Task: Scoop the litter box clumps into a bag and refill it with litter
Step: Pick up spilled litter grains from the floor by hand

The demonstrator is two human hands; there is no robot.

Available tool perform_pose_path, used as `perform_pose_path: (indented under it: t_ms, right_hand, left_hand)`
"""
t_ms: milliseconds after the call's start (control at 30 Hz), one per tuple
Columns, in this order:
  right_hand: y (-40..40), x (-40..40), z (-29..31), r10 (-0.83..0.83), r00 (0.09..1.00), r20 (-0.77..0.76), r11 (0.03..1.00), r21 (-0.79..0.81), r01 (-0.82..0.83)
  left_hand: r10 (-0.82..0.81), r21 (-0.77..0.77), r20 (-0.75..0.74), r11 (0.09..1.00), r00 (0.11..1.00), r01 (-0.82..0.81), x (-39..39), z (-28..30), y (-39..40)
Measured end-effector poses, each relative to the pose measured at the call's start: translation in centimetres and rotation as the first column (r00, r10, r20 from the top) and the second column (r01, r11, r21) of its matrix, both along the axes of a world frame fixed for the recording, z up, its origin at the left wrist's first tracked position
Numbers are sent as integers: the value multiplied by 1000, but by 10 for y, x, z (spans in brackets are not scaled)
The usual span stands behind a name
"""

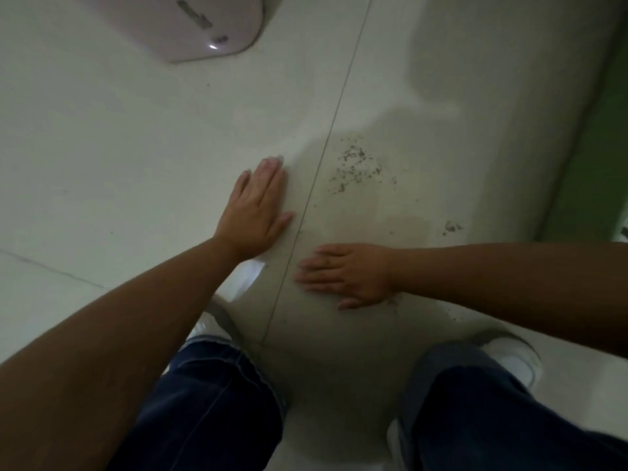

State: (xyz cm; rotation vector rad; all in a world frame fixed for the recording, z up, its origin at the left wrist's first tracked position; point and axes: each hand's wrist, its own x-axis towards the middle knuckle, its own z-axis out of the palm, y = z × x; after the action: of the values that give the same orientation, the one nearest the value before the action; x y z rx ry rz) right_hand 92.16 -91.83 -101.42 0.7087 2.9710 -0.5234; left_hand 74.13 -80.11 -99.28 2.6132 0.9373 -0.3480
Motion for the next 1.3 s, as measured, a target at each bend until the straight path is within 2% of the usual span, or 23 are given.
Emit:
perform_pose_path:
  t_ms: [100, 200, 267, 367, 467, 567, 700, 800, 867, 933, 1033, 1100, 1133, 1233, 1300]
  right_hand:
    - [21, 7, 2, 25, 994, 108, 1000, 8, -26]
    - [37, 28, 7, -45, 979, 201, 996, 78, 30]
    - [45, 44, 11, -137, 962, 238, 987, 118, 111]
    - [50, 70, 13, -323, 915, 240, 944, 155, 292]
    - [47, 99, 13, -478, 856, 197, 870, 240, 431]
    - [34, 115, 13, -559, 817, 143, 816, 271, 510]
    - [9, 125, 9, -737, 666, 115, 672, 231, 703]
    - [3, 124, 7, -844, 524, 116, 537, 189, 822]
    - [3, 122, 7, -902, 413, 126, 429, 145, 892]
    - [4, 125, 9, -920, 367, 139, 384, 127, 914]
    - [5, 132, 10, -916, 371, 152, 392, 141, 909]
    - [7, 135, 11, -917, 365, 160, 388, 141, 911]
    - [9, 135, 10, -914, 370, 168, 394, 146, 907]
    - [11, 135, 10, -886, 438, 152, 458, 148, 876]
    - [9, 131, 6, -860, 498, 115, 510, 169, 843]
  left_hand:
    - [130, 13, 13, 991, 991, -131, -7, -2, -6]
    - [168, 36, 37, 985, 985, -169, -5, -1, -6]
    - [147, 73, 42, 986, 988, -150, 0, -2, -4]
    - [95, 39, 36, 995, 995, -96, 10, -3, -5]
    - [-8, 36, 25, 999, 1000, 7, 21, -3, -9]
    - [-70, -15, 15, 997, 997, 70, 36, -2, -11]
    - [-51, -69, -46, 996, 998, 48, 70, -4, -8]
    - [53, 55, -13, 997, 998, -53, 103, -4, -5]
    - [93, 45, -37, 995, 995, -92, 115, -11, -2]
    - [69, 25, 6, 997, 998, -69, 126, -12, -2]
    - [-49, 48, 33, 998, 998, 47, 136, -11, -3]
    - [-111, 4, 94, 994, 989, 111, 143, -2, -10]
    - [-118, -65, 86, 990, 989, 123, 144, 0, -13]
    - [-128, -97, 121, 985, 984, 140, 143, 3, -18]
    - [-85, -44, 140, 995, 987, 92, 135, 0, -12]
